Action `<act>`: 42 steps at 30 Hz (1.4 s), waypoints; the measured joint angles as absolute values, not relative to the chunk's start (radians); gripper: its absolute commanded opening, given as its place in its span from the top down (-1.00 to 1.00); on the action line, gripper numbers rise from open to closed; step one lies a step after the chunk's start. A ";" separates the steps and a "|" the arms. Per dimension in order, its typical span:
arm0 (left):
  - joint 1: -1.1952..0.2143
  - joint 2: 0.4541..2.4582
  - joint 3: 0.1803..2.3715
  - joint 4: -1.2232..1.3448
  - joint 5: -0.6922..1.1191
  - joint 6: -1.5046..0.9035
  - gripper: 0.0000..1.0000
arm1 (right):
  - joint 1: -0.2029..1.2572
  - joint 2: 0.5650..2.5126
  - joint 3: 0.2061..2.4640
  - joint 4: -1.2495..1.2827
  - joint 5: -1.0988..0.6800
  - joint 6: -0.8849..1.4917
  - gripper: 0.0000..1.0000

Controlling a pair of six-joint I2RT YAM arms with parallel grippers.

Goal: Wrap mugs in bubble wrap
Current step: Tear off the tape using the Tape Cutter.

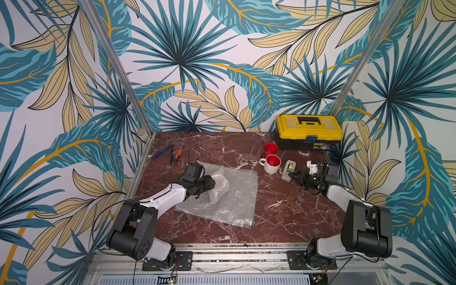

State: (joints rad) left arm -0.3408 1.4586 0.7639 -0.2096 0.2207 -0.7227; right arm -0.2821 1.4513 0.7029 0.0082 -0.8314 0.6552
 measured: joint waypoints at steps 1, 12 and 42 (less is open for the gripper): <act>-0.341 1.459 0.764 -0.210 0.221 -0.723 -0.13 | -0.278 1.444 0.696 -0.009 -0.831 0.645 1.00; -0.341 1.458 0.764 -0.210 0.221 -0.723 -0.13 | -0.244 1.417 0.647 -0.130 -0.827 0.552 1.00; -0.345 1.458 0.764 -0.210 0.220 -0.724 -0.13 | -0.214 1.505 0.656 -0.291 -0.628 0.421 1.00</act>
State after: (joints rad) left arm -0.3447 1.4582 0.7639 -0.2096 0.2199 -0.7242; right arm -0.2142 1.5047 0.6563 -0.2913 -0.6277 0.4206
